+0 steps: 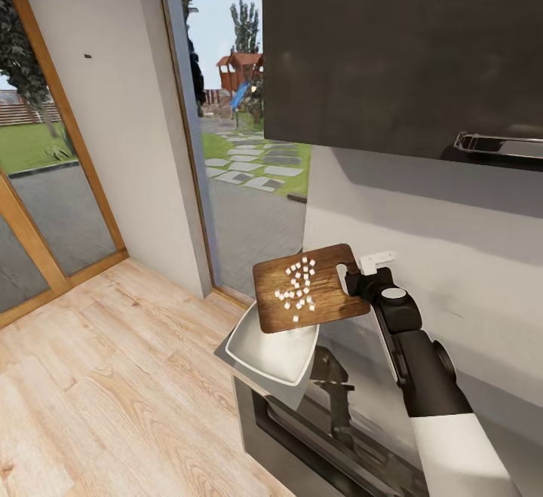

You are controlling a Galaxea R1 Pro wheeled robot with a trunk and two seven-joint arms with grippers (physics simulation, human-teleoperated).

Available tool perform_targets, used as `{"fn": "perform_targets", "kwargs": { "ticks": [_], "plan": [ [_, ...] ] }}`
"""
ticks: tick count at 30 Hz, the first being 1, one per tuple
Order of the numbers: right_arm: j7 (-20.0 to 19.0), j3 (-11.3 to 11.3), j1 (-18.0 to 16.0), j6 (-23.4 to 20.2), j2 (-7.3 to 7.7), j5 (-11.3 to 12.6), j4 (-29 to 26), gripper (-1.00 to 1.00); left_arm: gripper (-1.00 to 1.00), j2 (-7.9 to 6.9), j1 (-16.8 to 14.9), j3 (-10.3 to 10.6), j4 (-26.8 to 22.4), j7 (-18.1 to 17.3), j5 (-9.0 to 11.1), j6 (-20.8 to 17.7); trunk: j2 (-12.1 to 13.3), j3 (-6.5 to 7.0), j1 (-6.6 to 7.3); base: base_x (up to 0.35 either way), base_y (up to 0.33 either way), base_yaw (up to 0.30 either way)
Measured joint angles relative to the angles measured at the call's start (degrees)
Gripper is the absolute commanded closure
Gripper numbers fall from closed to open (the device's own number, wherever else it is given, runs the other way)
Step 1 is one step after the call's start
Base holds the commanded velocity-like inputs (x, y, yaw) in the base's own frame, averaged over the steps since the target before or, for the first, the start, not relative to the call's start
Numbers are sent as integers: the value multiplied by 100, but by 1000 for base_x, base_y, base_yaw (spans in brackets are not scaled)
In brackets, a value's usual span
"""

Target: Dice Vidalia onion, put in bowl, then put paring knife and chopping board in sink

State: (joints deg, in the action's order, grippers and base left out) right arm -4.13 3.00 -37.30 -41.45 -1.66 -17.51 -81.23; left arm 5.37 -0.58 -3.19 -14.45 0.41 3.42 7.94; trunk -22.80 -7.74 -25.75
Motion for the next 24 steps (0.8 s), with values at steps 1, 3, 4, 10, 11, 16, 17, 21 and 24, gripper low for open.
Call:
{"fn": "perform_targets", "kwargs": {
  "ticks": [1, 3, 4, 10, 11, 16, 17, 21, 24],
  "plan": [
    [0, 0, 0, 0, 0, 0, 0, 100, -100, 0, 0, 0, 0, 0, 0, 1, 0, 0, 0, 0, 0, 0],
    [0, 0, 0, 0, 0, 0, 0, 100, -100, -1, 0, 0, 0, 0, 0, 1, 0, 0, 0, 0, 0, 0],
    [0, 0, 0, 0, 0, 0, 0, 100, -100, -1, 0, 0, 0, 0, 0, 0, 0, 0, 0, 0, 0, 0],
    [2, 0, 0, 0, 0, 0, 0, 100, -100, -2, 0, 0, 0, 0, 0, 0, 0, 0, 0, 0, 0, 0],
    [1, 0, 0, 0, 0, 1, 0, 100, -100, -3, 0, 0, 0, 0, 0, 0, 0, 0, 0, 0, 0, 0],
    [5, 0, 0, 8, 0, 0, 0, 100, -100, -4, 0, 0, 0, 0, 0, 1, 0, 0, 0, 0, 0, 0],
    [6, 0, 0, 8, 0, -1, 0, 100, -100, -4, 0, 0, 0, 0, 0, 0, 0, 0, 0, 0, 0, 0],
    [8, 0, 0, 9, 0, 0, 0, 100, -100, -4, 0, 0, 0, 0, 0, 2, 0, 0, 0, 0, 0, 0],
    [8, 0, 0, 9, 0, 0, 0, 100, -100, -4, 0, 0, 0, 0, 0, 0, 0, 0, 0, 0, 0, 0]
  ]
}}
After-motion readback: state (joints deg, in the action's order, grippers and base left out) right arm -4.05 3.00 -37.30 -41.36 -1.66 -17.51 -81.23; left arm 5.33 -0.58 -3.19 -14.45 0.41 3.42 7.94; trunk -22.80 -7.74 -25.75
